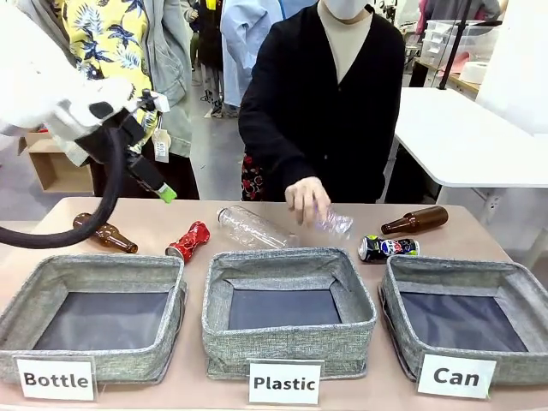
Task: Sort the can waste into the basket.
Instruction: Pick up the can waste from the table and place it in the right Fabric basket.
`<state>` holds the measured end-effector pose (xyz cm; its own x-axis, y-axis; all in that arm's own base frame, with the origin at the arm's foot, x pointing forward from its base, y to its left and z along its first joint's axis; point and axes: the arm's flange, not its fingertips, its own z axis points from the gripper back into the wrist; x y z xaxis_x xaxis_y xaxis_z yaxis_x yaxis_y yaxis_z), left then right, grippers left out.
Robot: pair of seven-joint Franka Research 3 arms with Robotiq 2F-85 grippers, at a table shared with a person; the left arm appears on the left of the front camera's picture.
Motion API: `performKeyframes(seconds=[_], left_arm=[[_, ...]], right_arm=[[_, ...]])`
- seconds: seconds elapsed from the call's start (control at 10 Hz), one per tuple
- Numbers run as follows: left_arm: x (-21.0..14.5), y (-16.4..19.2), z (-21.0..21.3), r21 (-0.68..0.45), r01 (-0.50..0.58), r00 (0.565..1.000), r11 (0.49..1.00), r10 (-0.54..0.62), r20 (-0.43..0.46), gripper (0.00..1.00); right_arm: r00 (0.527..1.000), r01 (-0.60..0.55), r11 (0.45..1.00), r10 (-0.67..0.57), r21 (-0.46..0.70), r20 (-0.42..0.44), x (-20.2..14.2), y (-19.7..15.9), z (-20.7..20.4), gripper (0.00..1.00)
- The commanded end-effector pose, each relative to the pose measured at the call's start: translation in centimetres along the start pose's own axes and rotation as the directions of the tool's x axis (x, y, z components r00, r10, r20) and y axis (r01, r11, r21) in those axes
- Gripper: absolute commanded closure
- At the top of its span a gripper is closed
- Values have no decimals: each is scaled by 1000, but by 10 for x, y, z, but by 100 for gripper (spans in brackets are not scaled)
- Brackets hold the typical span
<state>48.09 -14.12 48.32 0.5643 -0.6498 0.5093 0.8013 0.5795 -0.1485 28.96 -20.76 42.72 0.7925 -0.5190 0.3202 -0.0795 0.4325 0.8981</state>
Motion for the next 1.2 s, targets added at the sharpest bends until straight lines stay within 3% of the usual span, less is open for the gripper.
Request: performKeyframes(seconds=[0.0,0.3,0.5,0.7,0.9,1.1], left_arm=[[-1,25,-15,-111,2,1000,994,-2,-6,0],[-57,41,50,-307,50,990,950,-5,144,0],[-103,49,72,-357,75,970,931,15,241,0],[-126,55,75,-376,40,959,926,71,276,0],[-122,55,76,-364,49,961,930,56,273,0],[-91,48,62,-311,34,972,950,41,231,0]], right_arm=[[999,-28,999,27,24,20,4,0,-1,0],[999,-28,999,27,24,20,4,0,-1,0],[999,-28,999,27,24,20,4,0,-1,0],[999,-28,999,27,24,20,4,0,-1,0],[999,-28,999,27,24,20,4,0,-1,0],[999,-28,999,27,24,20,4,0,-1,0]])
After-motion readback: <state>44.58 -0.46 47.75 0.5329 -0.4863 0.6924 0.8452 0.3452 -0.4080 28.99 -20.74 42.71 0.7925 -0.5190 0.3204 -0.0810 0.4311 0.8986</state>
